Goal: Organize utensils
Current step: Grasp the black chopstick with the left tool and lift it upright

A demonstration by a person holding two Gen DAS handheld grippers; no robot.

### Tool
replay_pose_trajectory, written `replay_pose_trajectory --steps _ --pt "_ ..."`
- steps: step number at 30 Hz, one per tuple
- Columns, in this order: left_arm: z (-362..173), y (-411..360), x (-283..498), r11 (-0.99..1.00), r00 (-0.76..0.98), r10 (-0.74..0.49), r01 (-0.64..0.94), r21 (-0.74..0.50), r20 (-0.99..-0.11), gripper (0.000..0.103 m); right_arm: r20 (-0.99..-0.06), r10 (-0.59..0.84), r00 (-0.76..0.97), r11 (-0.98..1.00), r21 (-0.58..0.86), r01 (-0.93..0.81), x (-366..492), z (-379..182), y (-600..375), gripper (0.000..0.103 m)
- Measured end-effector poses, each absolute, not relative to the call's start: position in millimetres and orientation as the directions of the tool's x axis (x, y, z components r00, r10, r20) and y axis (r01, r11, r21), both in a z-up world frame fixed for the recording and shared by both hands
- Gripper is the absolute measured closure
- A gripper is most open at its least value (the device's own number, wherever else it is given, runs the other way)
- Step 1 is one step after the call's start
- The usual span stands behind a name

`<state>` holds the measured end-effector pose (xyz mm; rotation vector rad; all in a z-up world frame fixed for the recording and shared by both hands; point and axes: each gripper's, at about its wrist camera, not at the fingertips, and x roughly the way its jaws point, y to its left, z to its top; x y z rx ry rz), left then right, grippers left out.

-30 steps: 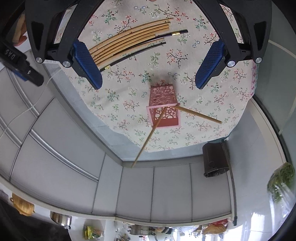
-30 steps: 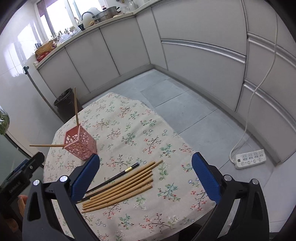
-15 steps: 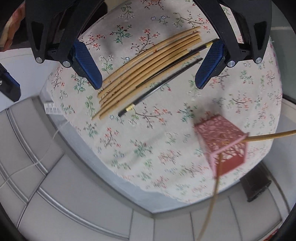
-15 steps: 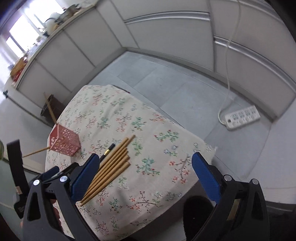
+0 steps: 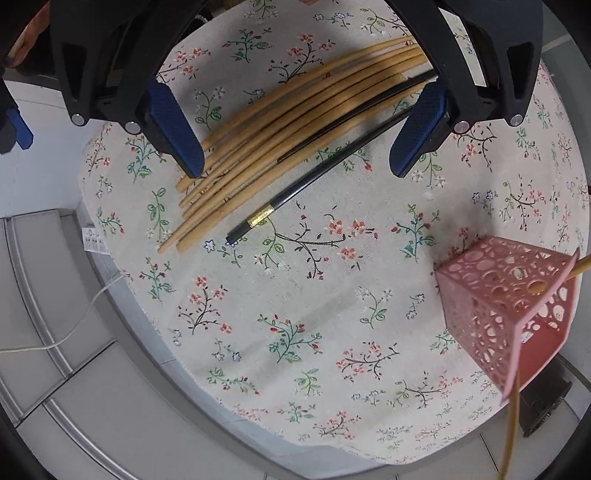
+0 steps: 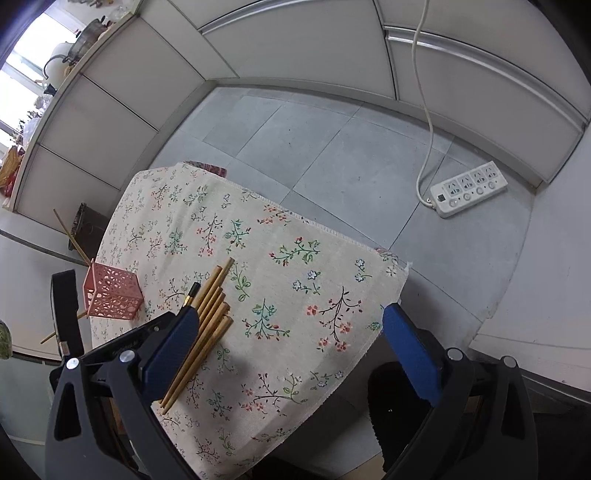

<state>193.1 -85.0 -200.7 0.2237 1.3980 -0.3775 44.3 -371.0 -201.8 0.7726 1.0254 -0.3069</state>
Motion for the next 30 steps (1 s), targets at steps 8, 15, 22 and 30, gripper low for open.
replay_pose_trajectory --steps 8,15,22,30 --pt "-211 -99 212 0.918 0.11 -0.089 0.394 -0.039 -0.99 0.007 -0.868 0.134 0.477 0.692 0.427 0.583 45 -210 -373 0.006" --pt "-220 -102 224 0.923 0.115 -0.061 0.385 -0.012 -0.991 0.007 -0.878 0.13 0.46 0.71 0.406 0.576 49 -212 -371 0.006" --pt "-227 -116 230 0.911 0.145 -0.022 0.41 0.04 -0.989 0.013 -0.88 0.131 0.456 0.703 0.407 0.583 48 -214 -375 0.006" --pt "-237 -137 230 0.904 0.167 0.014 0.419 0.084 -0.986 0.014 -0.879 0.148 0.453 0.687 0.42 0.593 46 -216 -380 0.006"
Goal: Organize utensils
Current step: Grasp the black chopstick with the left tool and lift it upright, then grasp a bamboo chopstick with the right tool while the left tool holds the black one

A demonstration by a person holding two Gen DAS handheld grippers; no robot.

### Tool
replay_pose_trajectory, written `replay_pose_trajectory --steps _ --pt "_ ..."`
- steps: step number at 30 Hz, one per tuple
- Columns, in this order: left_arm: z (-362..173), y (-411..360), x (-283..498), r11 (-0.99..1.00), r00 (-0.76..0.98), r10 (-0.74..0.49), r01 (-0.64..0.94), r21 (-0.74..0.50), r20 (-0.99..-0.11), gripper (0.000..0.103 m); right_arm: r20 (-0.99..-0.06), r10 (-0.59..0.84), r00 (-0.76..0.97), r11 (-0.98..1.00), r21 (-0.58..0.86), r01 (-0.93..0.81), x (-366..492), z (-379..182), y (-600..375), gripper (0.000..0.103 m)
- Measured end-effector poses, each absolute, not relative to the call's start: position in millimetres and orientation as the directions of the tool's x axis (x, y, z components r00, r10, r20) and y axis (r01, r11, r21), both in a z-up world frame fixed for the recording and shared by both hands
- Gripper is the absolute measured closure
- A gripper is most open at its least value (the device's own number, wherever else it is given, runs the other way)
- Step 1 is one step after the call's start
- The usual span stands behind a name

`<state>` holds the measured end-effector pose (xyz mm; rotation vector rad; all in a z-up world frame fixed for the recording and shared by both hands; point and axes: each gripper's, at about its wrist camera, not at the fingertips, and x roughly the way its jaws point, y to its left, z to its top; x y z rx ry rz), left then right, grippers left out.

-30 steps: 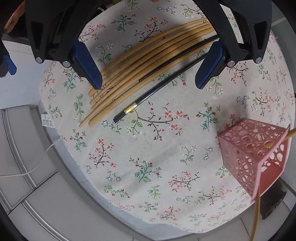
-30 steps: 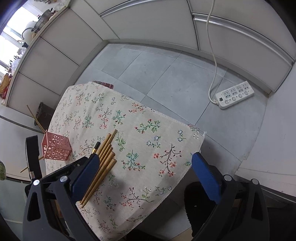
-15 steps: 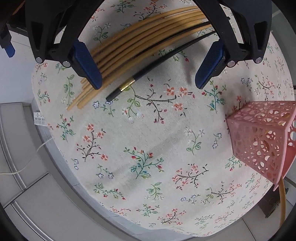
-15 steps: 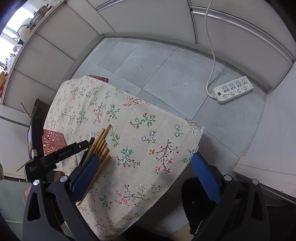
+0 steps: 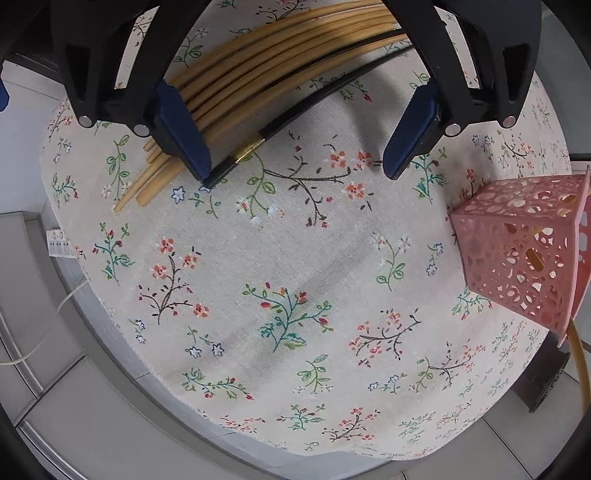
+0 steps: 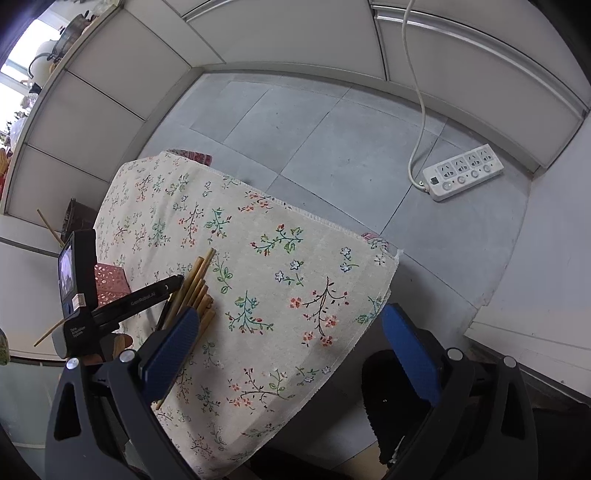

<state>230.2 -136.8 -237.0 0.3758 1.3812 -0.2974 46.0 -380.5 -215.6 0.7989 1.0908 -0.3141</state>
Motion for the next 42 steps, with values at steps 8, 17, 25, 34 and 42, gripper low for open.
replay_pose_trajectory --steps 8,17,25,34,42 --pt "-241 -127 233 0.901 0.132 -0.008 0.431 0.05 -0.991 0.03 -0.881 0.15 0.449 0.689 0.419 0.591 47 -215 -380 0.006" --pt "-239 -119 228 0.871 0.119 -0.042 0.491 0.022 -0.992 0.06 -0.884 0.155 0.441 0.685 0.418 0.597 49 -217 -380 0.006" --pt "-235 -121 213 0.855 0.16 -0.04 0.517 0.049 -0.986 0.087 -0.881 0.158 0.447 0.683 0.424 0.594 51 -215 -373 0.006" --pt "-184 -83 173 0.858 0.386 -0.087 0.498 0.128 -0.918 0.097 -0.891 0.195 0.41 0.659 0.429 0.618 79 -230 -360 0.006" --pt "-98 -37 102 0.892 0.562 -0.175 0.438 0.111 -0.809 0.097 -0.821 0.389 0.417 0.564 0.571 0.597 120 -240 -341 0.029"
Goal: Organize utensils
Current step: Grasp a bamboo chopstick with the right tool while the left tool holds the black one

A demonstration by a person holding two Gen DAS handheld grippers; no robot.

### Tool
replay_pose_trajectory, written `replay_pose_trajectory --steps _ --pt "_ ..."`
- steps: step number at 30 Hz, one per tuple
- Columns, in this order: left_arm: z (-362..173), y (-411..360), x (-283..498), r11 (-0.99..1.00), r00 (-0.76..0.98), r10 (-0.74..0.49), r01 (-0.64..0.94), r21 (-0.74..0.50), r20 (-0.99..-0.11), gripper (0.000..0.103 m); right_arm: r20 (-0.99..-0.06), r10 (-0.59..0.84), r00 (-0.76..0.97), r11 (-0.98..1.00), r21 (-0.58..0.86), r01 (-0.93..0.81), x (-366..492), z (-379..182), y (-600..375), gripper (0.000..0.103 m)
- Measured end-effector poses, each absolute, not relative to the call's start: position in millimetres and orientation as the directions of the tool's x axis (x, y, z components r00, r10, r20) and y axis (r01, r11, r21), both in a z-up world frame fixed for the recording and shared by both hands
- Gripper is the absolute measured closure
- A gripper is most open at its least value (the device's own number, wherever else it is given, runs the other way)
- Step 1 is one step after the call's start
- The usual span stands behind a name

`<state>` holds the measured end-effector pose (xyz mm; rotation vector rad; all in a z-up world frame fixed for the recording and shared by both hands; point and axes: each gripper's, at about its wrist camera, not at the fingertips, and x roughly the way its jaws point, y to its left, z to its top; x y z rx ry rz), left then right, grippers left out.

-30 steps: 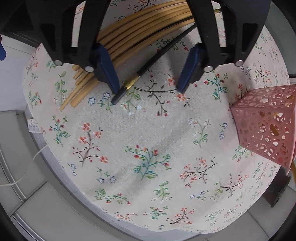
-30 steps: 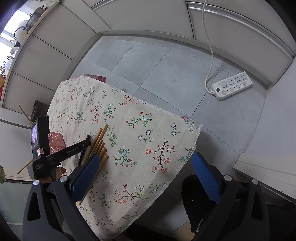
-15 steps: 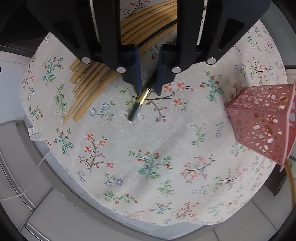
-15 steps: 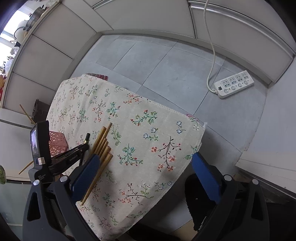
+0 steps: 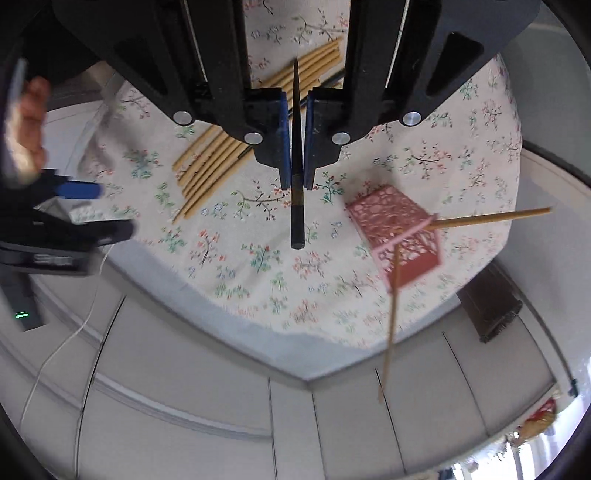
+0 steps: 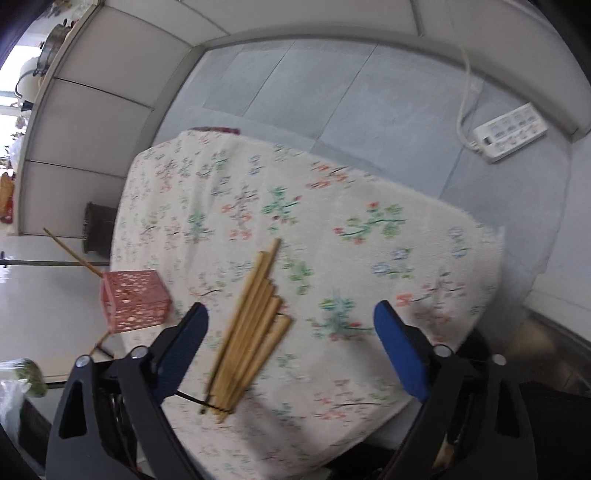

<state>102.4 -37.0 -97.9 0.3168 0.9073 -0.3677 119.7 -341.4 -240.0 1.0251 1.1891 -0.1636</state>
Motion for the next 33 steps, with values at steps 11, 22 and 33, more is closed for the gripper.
replay_pose_trajectory --steps 11,22,33 --pt "-15 4 38 0.917 0.722 -0.27 0.395 0.058 -0.638 0.097 -0.874 0.379 0.303 0.55 0.476 0.686 127 -264 -298 0.078" --pt "32 53 15 0.92 0.791 -0.361 0.39 -0.048 -0.495 0.097 -0.96 0.189 0.204 0.616 0.278 0.737 136 -280 -258 0.083" --pt "42 73 13 0.924 0.805 -0.37 0.37 -0.094 -0.463 0.097 -0.971 0.149 0.19 0.608 0.241 0.756 148 -283 -246 0.088"
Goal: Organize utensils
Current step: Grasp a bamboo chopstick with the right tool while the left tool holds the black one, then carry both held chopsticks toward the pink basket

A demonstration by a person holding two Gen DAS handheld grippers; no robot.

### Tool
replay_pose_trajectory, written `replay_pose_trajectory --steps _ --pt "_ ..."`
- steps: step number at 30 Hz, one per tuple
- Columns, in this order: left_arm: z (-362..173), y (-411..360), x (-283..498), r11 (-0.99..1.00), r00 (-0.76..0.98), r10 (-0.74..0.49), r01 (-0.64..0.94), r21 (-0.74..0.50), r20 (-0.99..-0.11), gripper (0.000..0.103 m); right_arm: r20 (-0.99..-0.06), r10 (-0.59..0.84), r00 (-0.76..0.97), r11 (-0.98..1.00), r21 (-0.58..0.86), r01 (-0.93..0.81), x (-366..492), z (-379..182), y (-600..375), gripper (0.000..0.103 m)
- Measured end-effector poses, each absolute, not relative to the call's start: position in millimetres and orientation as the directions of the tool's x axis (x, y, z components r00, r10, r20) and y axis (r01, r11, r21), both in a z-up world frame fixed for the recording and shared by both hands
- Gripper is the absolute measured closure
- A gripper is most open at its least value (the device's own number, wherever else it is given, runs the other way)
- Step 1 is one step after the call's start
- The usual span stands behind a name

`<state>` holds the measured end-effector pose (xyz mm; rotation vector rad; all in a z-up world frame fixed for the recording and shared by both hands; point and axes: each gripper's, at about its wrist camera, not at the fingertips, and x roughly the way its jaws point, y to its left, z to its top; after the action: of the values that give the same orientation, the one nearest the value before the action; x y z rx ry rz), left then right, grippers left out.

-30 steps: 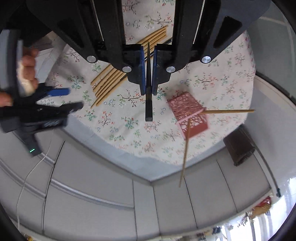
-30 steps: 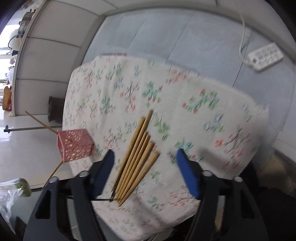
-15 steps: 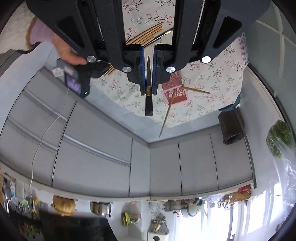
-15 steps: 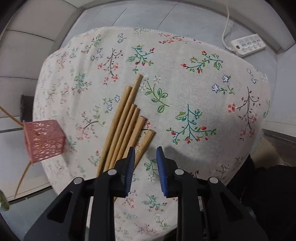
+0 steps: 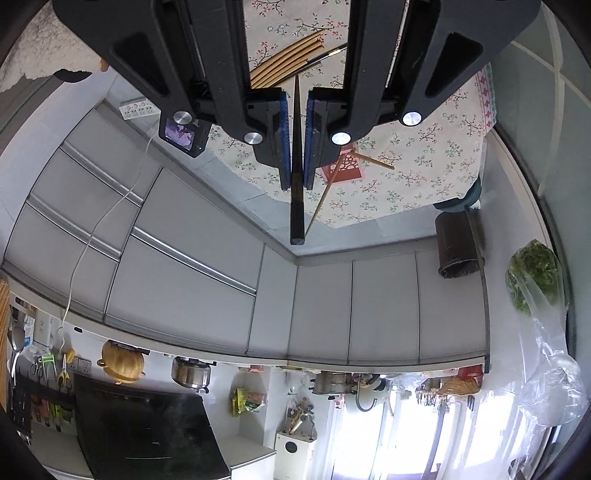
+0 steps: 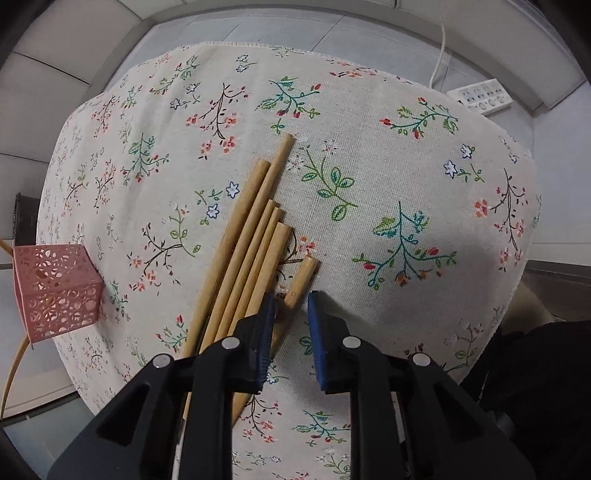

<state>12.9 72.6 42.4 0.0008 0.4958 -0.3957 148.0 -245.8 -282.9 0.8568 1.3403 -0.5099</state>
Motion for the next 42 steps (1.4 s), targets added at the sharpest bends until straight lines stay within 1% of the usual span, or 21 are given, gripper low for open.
replay_pose_trajectory --steps 3,5,8,12,21,33,37,42 --pt "41 73 14 0.923 0.801 -0.373 0.37 -0.102 -0.468 0.097 -0.962 0.178 0.208 0.596 0.274 0.755 147 -283 -249 0.092" --pt "40 74 15 0.92 0.795 -0.381 0.374 -0.114 -0.473 0.097 -0.942 0.232 0.243 0.566 0.334 0.754 144 -286 -256 0.095" --pt "39 75 18 0.917 0.786 -0.39 0.377 -0.128 -0.48 0.097 -0.921 0.265 0.287 0.57 0.39 0.723 143 -284 -263 0.095" --pt "34 74 24 0.912 0.767 -0.405 0.379 -0.158 -0.497 0.097 -0.911 0.242 0.334 0.629 0.409 0.661 141 -268 -265 0.095" --pt "24 69 33 0.93 0.758 -0.364 0.33 -0.162 -0.542 0.097 -0.853 0.236 0.465 0.687 0.485 0.541 119 -216 -267 0.095" --pt "22 59 35 0.944 0.76 -0.328 0.29 -0.158 -0.561 0.097 -0.739 0.206 0.641 0.775 0.523 0.354 84 -111 -275 0.095" --pt "30 59 42 0.944 0.766 -0.33 0.278 -0.179 -0.551 0.097 -0.696 0.178 0.696 0.809 0.506 0.299 84 -71 -279 0.095" --pt "51 63 62 0.936 0.781 -0.35 0.27 -0.225 -0.517 0.097 -0.621 0.147 0.77 0.844 0.485 0.23 95 -9 -286 0.095"
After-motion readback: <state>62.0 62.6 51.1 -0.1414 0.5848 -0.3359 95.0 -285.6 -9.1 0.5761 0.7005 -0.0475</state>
